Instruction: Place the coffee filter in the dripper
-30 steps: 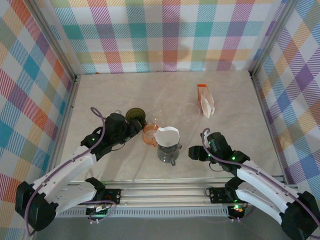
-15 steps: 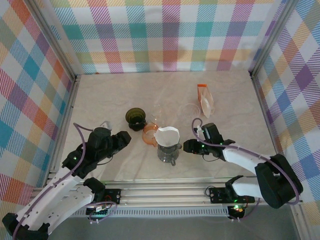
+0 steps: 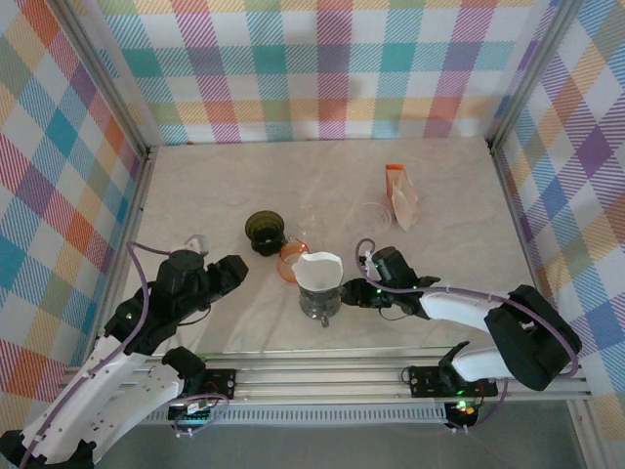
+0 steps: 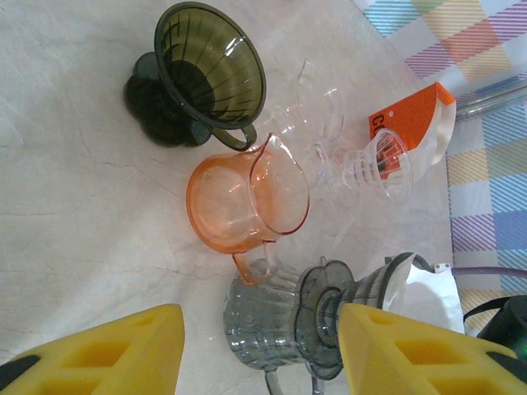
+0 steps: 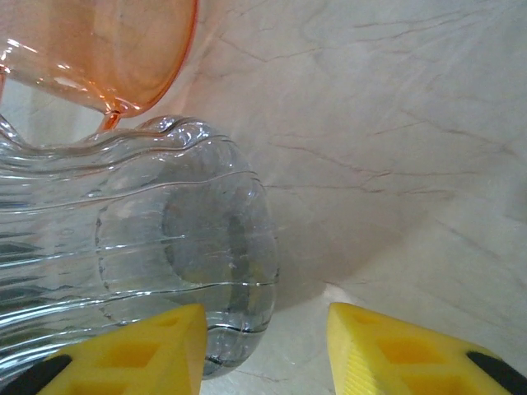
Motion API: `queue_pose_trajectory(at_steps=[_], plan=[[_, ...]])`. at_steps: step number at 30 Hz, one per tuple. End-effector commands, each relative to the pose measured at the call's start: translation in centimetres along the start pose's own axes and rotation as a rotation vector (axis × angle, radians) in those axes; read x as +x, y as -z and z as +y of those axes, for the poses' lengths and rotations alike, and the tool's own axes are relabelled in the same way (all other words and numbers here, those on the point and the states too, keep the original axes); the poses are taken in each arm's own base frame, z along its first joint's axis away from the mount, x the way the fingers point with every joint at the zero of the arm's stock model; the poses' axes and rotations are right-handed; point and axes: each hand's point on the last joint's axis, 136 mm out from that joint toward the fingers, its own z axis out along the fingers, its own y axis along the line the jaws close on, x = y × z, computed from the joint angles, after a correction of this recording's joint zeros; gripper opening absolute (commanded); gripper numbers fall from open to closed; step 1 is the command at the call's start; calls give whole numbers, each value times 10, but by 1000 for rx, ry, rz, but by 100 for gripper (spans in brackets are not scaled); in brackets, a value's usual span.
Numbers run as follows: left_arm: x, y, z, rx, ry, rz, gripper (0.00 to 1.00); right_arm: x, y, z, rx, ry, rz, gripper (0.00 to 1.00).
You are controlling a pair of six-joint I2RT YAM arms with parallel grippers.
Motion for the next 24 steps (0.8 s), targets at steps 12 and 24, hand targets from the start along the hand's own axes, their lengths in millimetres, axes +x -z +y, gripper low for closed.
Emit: queue_pose_trajectory(at_steps=[12,24], plan=[[-14,30,2,0,-39,-66,54,-4,-27,48,23,-39,-109,41],[-20,50,4,4,-47,-108,54,3,-69,92,18,-41,-127,40]])
